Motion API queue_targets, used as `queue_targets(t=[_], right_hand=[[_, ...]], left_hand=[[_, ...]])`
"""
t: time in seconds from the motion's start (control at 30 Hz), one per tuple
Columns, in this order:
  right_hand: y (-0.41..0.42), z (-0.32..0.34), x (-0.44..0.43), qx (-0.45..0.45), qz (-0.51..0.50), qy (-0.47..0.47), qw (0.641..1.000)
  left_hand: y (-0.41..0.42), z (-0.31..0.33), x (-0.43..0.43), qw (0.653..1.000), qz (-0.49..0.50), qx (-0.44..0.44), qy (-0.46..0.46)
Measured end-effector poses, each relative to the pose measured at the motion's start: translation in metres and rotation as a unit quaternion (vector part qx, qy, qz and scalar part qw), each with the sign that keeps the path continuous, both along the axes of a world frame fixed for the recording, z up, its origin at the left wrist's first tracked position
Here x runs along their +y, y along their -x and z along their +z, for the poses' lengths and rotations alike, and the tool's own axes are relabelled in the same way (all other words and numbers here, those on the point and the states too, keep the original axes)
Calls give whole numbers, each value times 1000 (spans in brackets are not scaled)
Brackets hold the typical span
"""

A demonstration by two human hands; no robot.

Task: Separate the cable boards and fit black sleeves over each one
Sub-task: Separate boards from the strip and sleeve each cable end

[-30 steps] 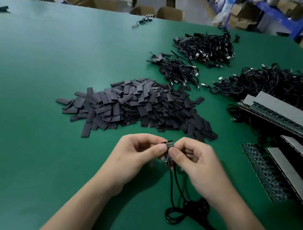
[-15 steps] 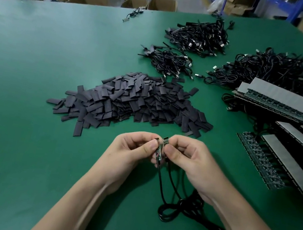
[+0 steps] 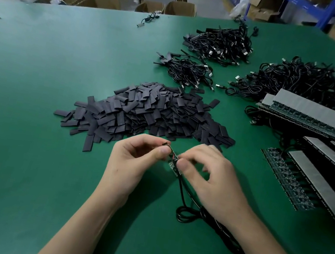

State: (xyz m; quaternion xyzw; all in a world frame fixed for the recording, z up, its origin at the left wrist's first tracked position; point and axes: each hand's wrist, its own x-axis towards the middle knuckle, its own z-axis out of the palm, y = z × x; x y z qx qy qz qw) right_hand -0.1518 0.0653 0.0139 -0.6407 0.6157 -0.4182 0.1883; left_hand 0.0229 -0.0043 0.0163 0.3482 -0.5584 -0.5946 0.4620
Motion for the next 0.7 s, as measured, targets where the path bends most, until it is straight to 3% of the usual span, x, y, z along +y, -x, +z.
queue_targets(t=[0.07, 0.13, 0.23, 0.3, 0.37, 0.43, 0.5, 0.57, 0.63, 0.7], right_hand=[[-4, 1, 2, -23, 37, -36, 998], [-5, 5, 4, -103, 71, -81, 989], [-1, 20, 7, -297, 136, -103, 940], [3, 32, 8, -379, 154, -110, 906], [6, 45, 8, -441, 162, -113, 875], [9, 60, 10, -507, 167, -120, 837], [13, 75, 12, -574, 181, -128, 789], [18, 86, 16, -619, 191, -129, 751], [22, 94, 19, -632, 188, -133, 740], [24, 97, 21, -612, 174, -142, 758]], left_hand=[[-1, 1, 0, 1000, -1, -25, 15], [-1, 0, -2, 998, 2, -60, 36], [-2, 4, -12, 988, 33, -119, 88], [-4, 11, -27, 976, 53, -162, 132], [-6, 17, -51, 949, 93, -234, 188], [-6, 21, -77, 898, 138, -341, 240], [-4, 21, -98, 858, 155, -418, 255], [0, 17, -112, 842, 153, -453, 249], [4, 13, -118, 826, 157, -480, 250], [7, 11, -121, 808, 169, -498, 266]])
